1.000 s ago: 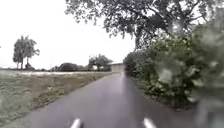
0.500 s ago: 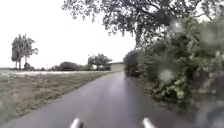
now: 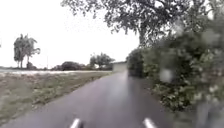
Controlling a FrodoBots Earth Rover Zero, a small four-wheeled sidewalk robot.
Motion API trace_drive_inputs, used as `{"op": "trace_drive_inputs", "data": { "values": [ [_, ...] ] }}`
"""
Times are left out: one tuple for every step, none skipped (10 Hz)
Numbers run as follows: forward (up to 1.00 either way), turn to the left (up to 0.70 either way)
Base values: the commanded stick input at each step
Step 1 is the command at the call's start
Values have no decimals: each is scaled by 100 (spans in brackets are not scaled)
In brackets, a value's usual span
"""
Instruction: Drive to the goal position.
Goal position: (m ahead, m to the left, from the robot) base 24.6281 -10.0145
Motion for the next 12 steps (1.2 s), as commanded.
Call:
{"op": "trace_drive_inputs", "data": {
  "values": [
    [85, 0],
    [85, 0],
    [85, 0],
    [85, 0],
    [85, 0],
    [85, 0],
    [85, 0],
    [85, 0],
    [85, 0],
    [85, 0],
    [85, 0],
    [85, 0]
  ]
}}
